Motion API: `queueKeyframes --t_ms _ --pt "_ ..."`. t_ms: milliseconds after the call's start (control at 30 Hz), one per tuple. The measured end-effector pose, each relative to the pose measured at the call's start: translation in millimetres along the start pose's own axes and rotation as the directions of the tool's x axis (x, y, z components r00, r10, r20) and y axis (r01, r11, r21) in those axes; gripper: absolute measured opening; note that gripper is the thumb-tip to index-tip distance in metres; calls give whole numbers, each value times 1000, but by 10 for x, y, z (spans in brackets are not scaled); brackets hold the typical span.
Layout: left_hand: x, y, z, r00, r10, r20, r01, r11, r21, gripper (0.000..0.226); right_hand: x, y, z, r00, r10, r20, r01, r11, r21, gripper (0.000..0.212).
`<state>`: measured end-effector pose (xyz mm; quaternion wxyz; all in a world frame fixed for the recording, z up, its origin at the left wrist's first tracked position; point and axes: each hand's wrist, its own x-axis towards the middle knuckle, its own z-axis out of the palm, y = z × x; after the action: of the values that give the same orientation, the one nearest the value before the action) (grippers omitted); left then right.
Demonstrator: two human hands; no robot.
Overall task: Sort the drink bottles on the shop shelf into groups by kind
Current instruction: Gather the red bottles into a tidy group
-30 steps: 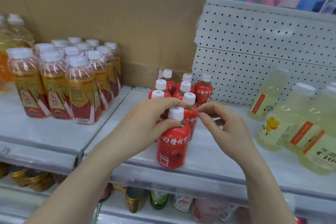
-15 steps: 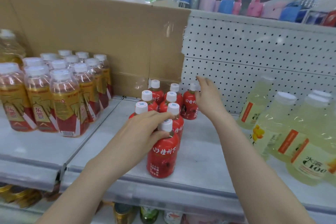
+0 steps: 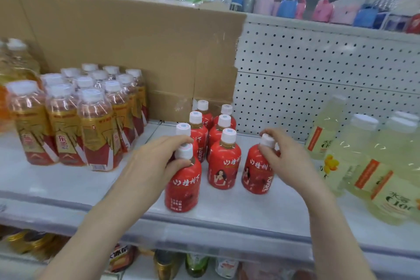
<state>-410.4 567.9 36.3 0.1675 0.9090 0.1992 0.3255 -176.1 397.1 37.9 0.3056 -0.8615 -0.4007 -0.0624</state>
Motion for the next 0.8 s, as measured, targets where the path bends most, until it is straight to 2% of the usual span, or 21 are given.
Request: queueKeyframes --t_ms 133,267,467,533,567,600,633,667,733,800 --pt "-29 -49 67 1000 13 -24 -15 996 -84 42 -586 -325 -32 996 -93 -13 94 994 64 26" --pt "-71 -106 9 1000 29 4 -27 975 -223 40 -746 -598 174 982 -187 -4 184 964 191 31" --pt "-41 -200 -40 1000 25 -15 -27 989 -142 40 -682 -761 427 979 -157 -128 174 976 133 34" --pt "-32 -230 -16 999 -44 -14 42 988 -147 52 -683 -767 451 979 -119 -166 140 982 123 35" --pt "-36 -233 0 994 -103 34 108 977 -184 65 -680 -766 451 981 -94 -169 118 984 136 36" --pt "-35 -228 14 981 -158 115 182 953 -241 75 -668 -756 449 986 -64 -153 89 983 158 36" --pt "-26 -231 42 964 -178 196 235 917 -322 74 -653 -744 444 993 -36 -116 57 981 187 37" --pt "-9 -255 93 954 -159 255 252 886 -390 65 -635 -732 442 998 -13 -63 26 976 217 37" --pt "17 -286 182 952 -108 285 227 874 -429 50 -606 -724 456 999 -6 31 -3 964 265 35" --pt "27 -262 237 963 -72 261 190 865 -464 51 -592 -732 486 999 -34 42 21 959 282 29"
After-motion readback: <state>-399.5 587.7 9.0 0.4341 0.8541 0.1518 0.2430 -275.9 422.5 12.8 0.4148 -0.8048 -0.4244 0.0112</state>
